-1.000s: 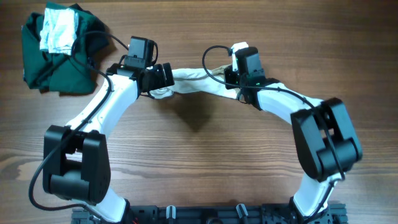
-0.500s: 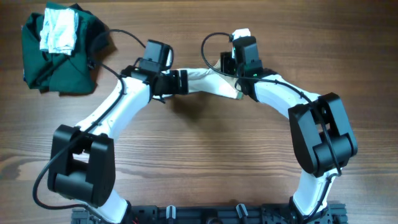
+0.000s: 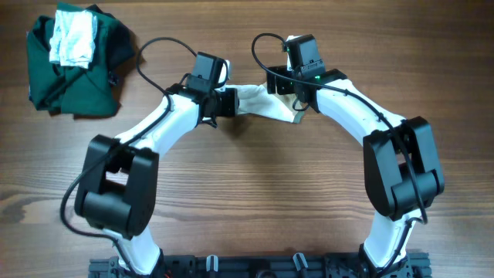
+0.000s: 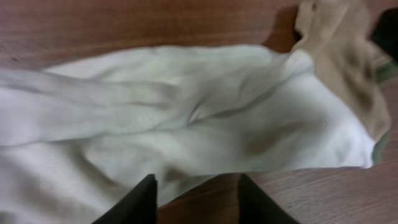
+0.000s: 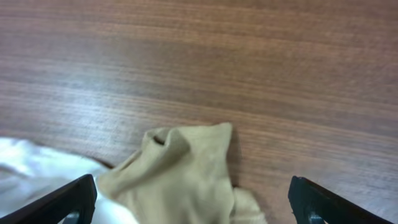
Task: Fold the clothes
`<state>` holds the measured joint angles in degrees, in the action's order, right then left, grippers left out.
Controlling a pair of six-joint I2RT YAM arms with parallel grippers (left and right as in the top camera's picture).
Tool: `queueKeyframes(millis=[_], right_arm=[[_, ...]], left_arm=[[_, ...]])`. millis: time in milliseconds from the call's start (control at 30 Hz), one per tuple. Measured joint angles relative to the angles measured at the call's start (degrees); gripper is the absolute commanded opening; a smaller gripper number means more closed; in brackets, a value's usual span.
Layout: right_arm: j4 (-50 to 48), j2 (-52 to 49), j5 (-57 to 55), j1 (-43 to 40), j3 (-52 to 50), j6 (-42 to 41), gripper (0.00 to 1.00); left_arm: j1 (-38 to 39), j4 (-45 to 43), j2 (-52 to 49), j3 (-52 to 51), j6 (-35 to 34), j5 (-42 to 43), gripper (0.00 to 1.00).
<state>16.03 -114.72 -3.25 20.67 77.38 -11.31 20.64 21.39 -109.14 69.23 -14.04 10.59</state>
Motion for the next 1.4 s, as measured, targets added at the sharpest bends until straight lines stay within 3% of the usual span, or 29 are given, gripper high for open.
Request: queueKeyframes(millis=[67, 233, 533, 967, 1167, 1400], right_arm=[[0.66, 0.33, 1.03, 0.0, 0.02, -0.15, 1.0], [3.39, 0.79, 2.14, 0.0, 0.02, -1.2, 1.0], [7.85, 0.83, 2.38, 0.0, 0.02, -1.51, 1.0], [7.45, 1.05, 2.43, 0.0, -5.57, -5.51, 1.0], [5.57, 2.4, 2.43, 0.0, -5.62, -5.6, 1.0], [0.79, 10.62, 7.87, 0.0, -3.04, -4.92, 1.0]], left_arm=[[0.0, -0.07, -0.85, 0.0, -0.02, 0.42, 0.3], [-0.04, -3.85, -2.01, 0.0, 0.02, 0.9, 0.28], [-2.84, -8.76, -5.44, 0.0, 0.0, 0.81, 0.13], [-8.9, -16.74, -5.64, 0.0, 0.0, -2.19, 0.08], [-10.49, -13.7, -5.2, 0.0, 0.0, -3.87, 0.12], [-7.78, -8.57, 5.81, 0.24, 0.0, -3.08, 0.12]])
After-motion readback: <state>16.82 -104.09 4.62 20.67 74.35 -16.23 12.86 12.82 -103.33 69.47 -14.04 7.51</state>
